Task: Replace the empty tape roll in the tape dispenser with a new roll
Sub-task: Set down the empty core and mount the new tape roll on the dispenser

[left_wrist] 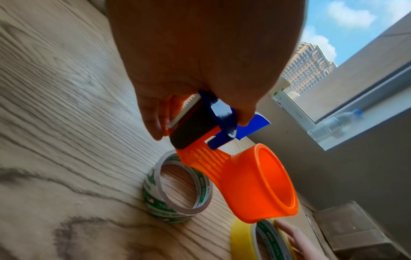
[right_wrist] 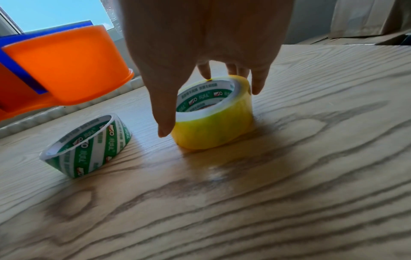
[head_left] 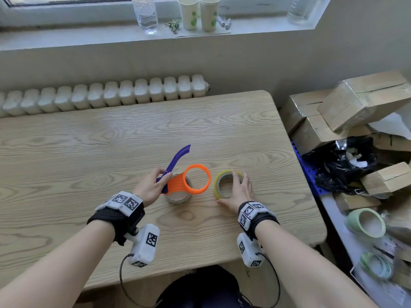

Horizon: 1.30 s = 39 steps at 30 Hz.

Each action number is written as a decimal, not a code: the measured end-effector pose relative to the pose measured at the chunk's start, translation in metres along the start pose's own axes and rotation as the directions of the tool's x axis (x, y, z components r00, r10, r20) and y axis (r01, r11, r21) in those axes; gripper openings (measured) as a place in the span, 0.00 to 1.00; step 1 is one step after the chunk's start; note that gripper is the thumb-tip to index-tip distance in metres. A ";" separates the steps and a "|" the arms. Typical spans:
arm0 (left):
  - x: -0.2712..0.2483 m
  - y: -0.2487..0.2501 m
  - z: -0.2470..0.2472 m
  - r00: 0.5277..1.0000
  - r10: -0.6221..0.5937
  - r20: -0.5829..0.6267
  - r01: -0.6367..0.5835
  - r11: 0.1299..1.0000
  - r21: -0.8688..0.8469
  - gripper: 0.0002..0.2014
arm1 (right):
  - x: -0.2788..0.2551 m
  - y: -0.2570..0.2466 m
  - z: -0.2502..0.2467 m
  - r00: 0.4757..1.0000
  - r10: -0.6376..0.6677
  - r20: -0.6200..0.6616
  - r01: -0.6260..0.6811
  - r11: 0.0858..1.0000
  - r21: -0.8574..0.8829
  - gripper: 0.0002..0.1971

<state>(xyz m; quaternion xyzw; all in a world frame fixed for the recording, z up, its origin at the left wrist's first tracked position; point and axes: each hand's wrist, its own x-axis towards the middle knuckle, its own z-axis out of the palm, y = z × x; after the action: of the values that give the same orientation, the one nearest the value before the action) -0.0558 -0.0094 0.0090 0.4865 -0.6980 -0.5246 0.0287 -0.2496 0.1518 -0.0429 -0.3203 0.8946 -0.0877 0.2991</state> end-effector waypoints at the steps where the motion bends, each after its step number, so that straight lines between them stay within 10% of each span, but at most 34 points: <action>1: -0.001 0.000 -0.001 1.000 0.002 0.001 -0.002 1.000 0.001 0.10 | 0.000 0.000 0.000 1.000 -0.003 0.004 0.003 1.000 -0.001 0.56; 14: -0.002 -0.003 -0.031 0.998 -0.040 -0.056 0.043 0.998 0.045 0.19 | 0.000 -0.033 -0.045 0.979 -0.144 -0.144 0.152 0.988 0.043 0.55; 25: -0.005 0.023 -0.057 0.993 -0.020 -0.117 0.020 1.000 -0.002 0.16 | -0.021 -0.108 -0.109 0.807 -0.508 -0.300 0.560 0.820 0.116 0.53; 39: -0.011 0.055 -0.069 0.978 0.094 -0.185 -0.091 0.995 0.028 0.16 | -0.041 -0.144 -0.109 0.706 -0.652 -0.275 0.676 0.737 -0.011 0.52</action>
<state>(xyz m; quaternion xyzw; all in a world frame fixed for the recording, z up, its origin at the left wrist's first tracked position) -0.0473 -0.0515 0.0874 0.5007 -0.7192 -0.4682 0.1135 -0.2141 0.0615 0.1144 -0.5922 0.7455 -0.2711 0.1411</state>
